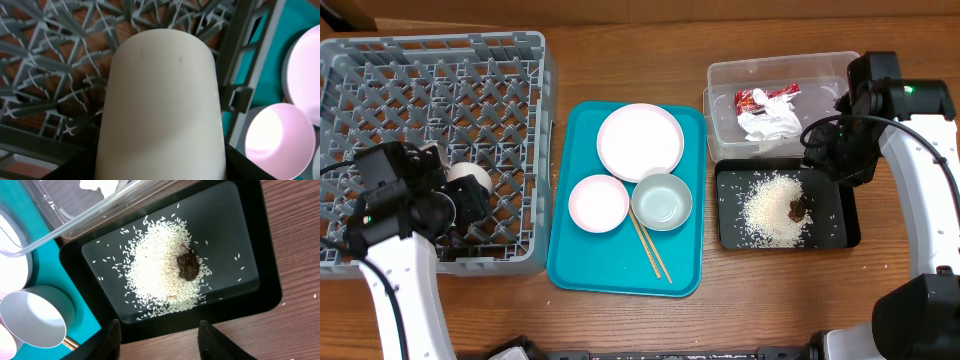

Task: Sort waste into correct bins and load items into the dishwasher
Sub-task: 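Grasp the pink saucer on the teal tray with the left gripper, then carry the pink saucer into the dish rack and set it upright, then move left gripper to the light-blue bowl and grasp its rim, then place the light-blue bowl tilted in the dish rack and release, then return left gripper to the teal tray above the chopsticks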

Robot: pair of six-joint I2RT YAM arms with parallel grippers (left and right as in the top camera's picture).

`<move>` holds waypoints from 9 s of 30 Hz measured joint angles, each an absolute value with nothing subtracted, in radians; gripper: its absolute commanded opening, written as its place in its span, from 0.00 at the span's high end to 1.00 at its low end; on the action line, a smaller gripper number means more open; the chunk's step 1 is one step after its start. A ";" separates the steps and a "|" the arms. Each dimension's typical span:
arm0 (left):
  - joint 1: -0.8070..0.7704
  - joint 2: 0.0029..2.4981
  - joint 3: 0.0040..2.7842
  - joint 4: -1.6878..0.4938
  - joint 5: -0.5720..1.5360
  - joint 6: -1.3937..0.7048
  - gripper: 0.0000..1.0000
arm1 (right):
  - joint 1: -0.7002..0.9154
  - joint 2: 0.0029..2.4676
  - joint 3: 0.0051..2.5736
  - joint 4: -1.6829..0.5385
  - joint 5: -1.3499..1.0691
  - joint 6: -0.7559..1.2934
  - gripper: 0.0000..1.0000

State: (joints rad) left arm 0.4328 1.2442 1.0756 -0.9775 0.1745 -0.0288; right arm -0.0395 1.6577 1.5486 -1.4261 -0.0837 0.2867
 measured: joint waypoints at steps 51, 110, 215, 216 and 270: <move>-0.353 1.594 1.284 -1.008 0.198 -0.002 0.12 | -0.039 1.658 1.549 -1.432 -0.090 0.284 0.37; 0.465 1.860 1.475 -1.091 1.069 0.552 0.96 | -0.039 1.658 1.549 -1.433 -0.097 0.284 0.37; 0.077 1.794 1.813 -1.119 0.613 0.298 0.96 | -0.185 1.658 1.548 -1.484 -0.104 0.284 0.00; 0.134 1.804 1.813 -1.106 0.666 0.316 0.96 | -0.185 1.658 1.548 -1.484 -0.105 0.284 0.00; 0.553 1.809 1.820 -1.173 0.627 0.057 0.00 | -0.185 1.658 1.548 -1.494 -0.105 0.284 0.00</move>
State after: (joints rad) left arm 0.5526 1.8088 1.8198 -1.1732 0.6266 0.0566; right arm -0.1852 1.6577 1.5482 -1.4940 -0.1051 0.2836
